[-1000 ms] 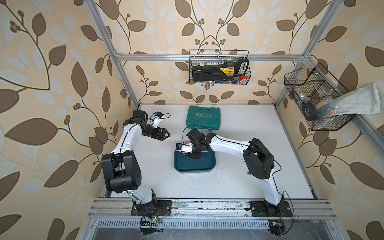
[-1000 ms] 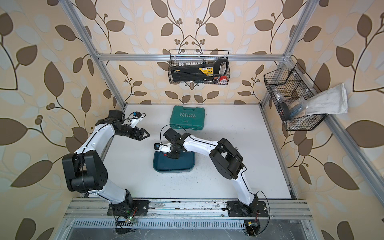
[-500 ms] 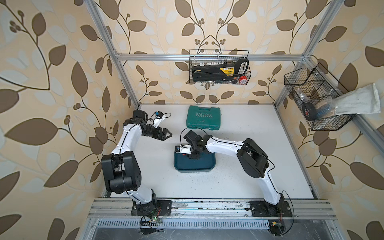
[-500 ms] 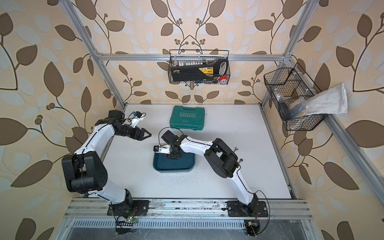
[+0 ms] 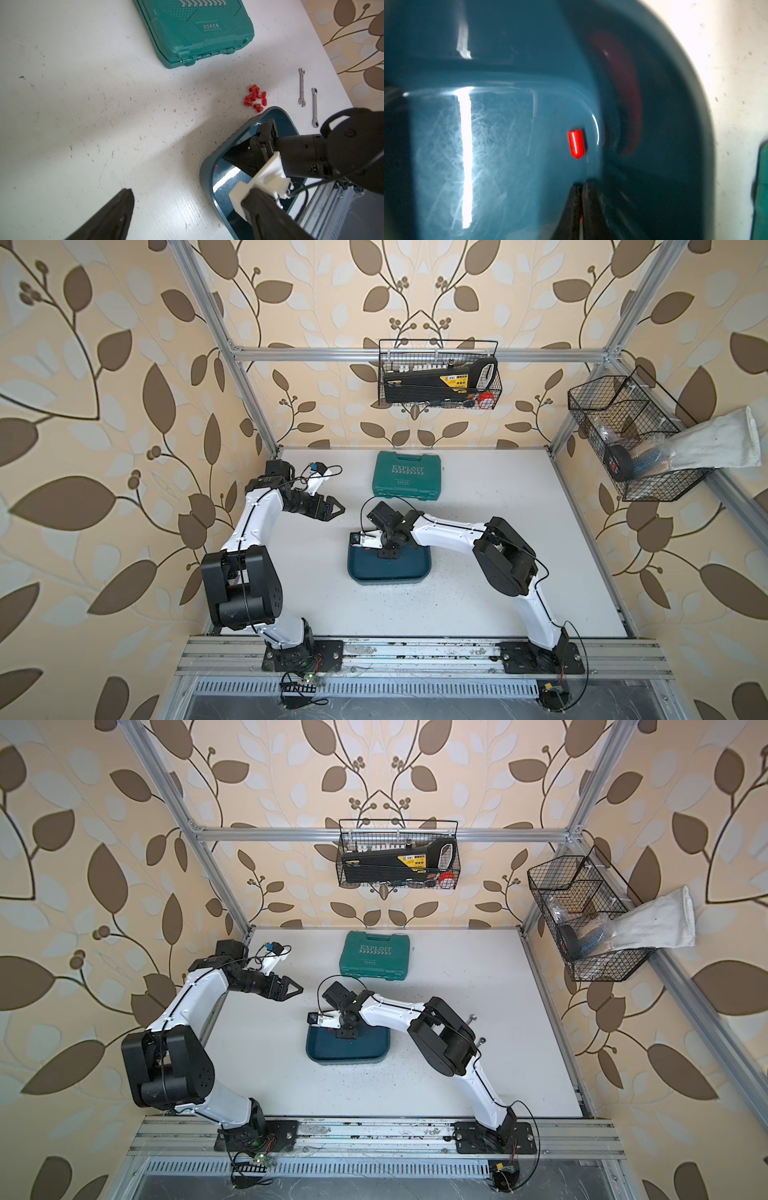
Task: Take the screw protection sleeves out of the storage box
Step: Pick up the screw protection sleeve from the storage box, then place the screw protection sleeve at the center of the board.
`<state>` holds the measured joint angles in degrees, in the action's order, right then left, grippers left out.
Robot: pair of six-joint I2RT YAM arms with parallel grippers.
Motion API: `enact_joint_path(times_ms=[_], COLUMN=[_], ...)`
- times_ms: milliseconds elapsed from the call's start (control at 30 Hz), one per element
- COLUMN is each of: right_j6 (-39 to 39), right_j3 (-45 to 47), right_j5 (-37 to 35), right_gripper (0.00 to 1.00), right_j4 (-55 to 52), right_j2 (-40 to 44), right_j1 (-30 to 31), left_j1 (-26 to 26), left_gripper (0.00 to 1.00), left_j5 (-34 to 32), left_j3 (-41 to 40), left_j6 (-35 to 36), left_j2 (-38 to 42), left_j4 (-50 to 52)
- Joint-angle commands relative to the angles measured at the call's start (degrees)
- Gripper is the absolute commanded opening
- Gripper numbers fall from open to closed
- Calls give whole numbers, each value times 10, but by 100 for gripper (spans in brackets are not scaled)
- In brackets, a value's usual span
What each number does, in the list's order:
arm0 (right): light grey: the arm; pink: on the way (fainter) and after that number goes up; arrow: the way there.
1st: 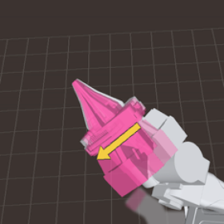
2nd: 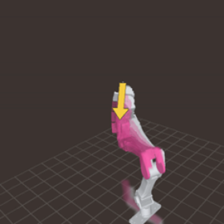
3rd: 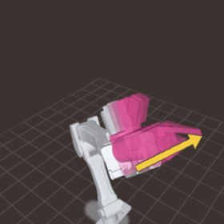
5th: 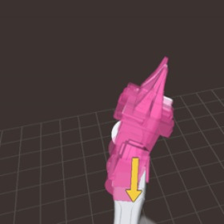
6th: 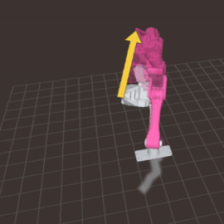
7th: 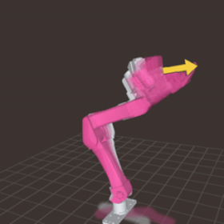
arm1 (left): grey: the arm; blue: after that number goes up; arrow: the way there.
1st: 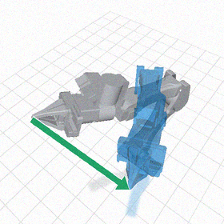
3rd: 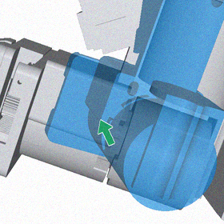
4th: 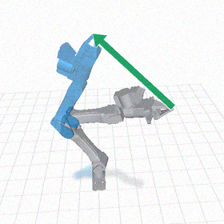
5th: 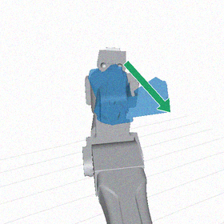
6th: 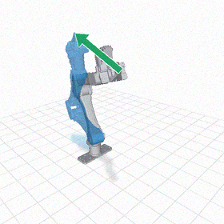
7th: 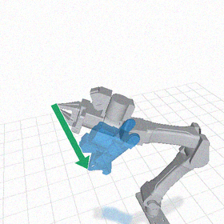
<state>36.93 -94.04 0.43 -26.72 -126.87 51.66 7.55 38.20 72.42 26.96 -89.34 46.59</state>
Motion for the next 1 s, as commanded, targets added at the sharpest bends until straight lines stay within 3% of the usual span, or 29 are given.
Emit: enact_joint_path(times_ms=[0,333,567,767,967], right_j6=[-16,-65,-91,-88,-103], right_j3=[9,2,61,180,243], right_j5=[7,97,242,229,185], right_gripper=[3,0,0,0,1], right_j4=[-26,-96,-165,-141,-84], right_j2=[14,92,204,286,265], right_j1=[2,-15,-104,-207,-293], left_j1=[2,1,-11,-38,-43], left_gripper=[91,92,95,96,97], left_j5=[28,56,109,100,105], left_j3=[23,30,27,11,9], left_j6=[10,11,25,26,26], left_j2=[25,29,29,44,47], left_j4=[15,23,43,32,36])
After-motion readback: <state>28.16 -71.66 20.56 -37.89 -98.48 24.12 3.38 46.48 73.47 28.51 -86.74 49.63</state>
